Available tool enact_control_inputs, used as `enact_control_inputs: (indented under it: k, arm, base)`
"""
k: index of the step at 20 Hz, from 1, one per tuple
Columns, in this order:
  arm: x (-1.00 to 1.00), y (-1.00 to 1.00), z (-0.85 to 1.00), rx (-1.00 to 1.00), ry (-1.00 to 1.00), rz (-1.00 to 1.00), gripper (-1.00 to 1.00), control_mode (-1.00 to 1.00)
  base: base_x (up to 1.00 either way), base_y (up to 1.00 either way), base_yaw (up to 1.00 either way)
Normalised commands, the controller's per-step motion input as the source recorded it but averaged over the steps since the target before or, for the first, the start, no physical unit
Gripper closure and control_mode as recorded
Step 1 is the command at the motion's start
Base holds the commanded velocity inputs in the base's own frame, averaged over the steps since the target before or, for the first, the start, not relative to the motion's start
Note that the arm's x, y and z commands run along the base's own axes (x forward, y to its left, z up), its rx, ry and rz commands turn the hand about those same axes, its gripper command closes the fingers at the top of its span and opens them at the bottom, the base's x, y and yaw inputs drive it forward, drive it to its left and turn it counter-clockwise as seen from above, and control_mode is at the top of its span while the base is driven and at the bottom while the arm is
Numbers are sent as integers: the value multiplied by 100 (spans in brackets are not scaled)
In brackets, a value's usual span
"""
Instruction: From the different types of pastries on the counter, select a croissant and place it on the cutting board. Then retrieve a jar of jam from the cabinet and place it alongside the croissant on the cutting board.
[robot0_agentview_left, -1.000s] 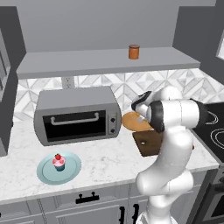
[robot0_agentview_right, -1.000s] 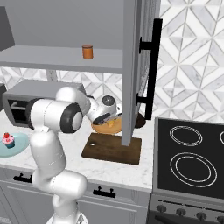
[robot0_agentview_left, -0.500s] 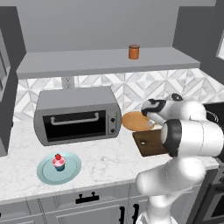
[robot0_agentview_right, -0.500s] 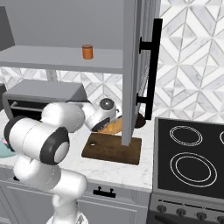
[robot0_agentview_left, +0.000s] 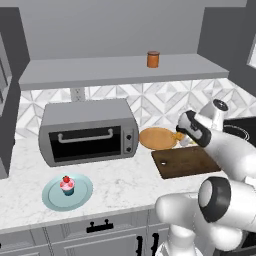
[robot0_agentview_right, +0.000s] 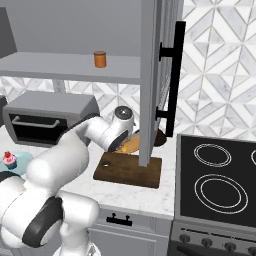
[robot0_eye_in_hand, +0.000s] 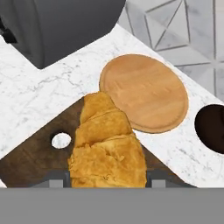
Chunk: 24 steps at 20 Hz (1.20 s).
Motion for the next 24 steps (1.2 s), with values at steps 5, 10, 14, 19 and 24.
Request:
enact_control_inputs:
  k: [5, 10, 14, 19, 24]
  arm:
    - [-99, 11, -17, -6, 6, 14, 100, -100]
    - [-7, 39, 0, -6, 0, 2, 100, -100]
    - [4, 25, -2, -6, -2, 1, 100, -100]
    - [1, -7, 0, -2, -3, 0, 100, -100]
    - [0, -27, 0, 0, -6, 0, 100, -100]
  base:
    - [0, 0, 0]
    - [0, 0, 0]
    - [0, 0, 0]
    - [0, 0, 0]
    - [0, 0, 0]
